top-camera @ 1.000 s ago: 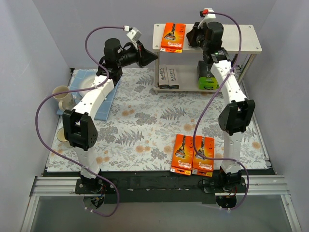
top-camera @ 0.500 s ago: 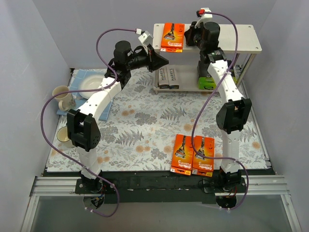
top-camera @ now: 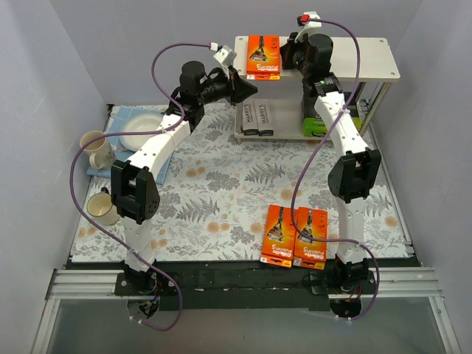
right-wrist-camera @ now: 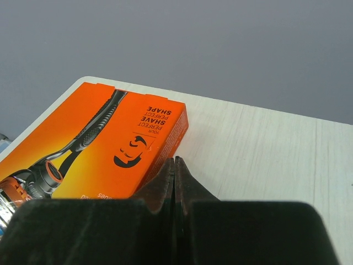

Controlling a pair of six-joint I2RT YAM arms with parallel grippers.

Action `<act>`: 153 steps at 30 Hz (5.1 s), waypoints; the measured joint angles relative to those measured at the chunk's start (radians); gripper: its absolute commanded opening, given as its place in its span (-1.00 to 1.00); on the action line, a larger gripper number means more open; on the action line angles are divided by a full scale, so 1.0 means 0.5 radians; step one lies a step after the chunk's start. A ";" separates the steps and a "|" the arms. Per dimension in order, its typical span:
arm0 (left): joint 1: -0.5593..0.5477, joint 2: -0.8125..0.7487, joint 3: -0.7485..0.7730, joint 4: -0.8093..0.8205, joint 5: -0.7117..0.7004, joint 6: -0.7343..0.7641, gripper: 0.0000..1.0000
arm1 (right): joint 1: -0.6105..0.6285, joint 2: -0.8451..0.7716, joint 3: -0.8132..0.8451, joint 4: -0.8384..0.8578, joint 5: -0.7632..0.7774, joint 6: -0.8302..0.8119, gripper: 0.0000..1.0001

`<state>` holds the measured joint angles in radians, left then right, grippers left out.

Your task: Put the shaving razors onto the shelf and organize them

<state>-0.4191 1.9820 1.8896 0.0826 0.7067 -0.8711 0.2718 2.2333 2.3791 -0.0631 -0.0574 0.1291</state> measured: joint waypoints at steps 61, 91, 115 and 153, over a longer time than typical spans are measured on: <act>-0.202 -0.858 -1.710 -0.123 0.209 -0.095 0.15 | -0.503 -1.926 -2.974 -1.278 -0.109 -0.225 0.50; -0.430 -0.600 -1.563 -0.073 0.155 -0.106 0.18 | -0.568 -1.060 -2.708 -1.427 -0.466 0.119 -0.38; -0.846 0.343 -1.179 0.576 0.032 -0.950 0.24 | -0.938 -1.383 -2.913 -1.133 -0.973 -0.057 0.35; -0.703 -0.011 -1.604 0.316 0.066 -0.802 0.68 | -0.904 -1.389 -3.526 -0.803 -1.372 0.079 -0.97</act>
<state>-0.7704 1.9762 1.0878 0.2405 0.7399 -1.2720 -0.1802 1.5391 0.6163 -0.4644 -0.7433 0.1684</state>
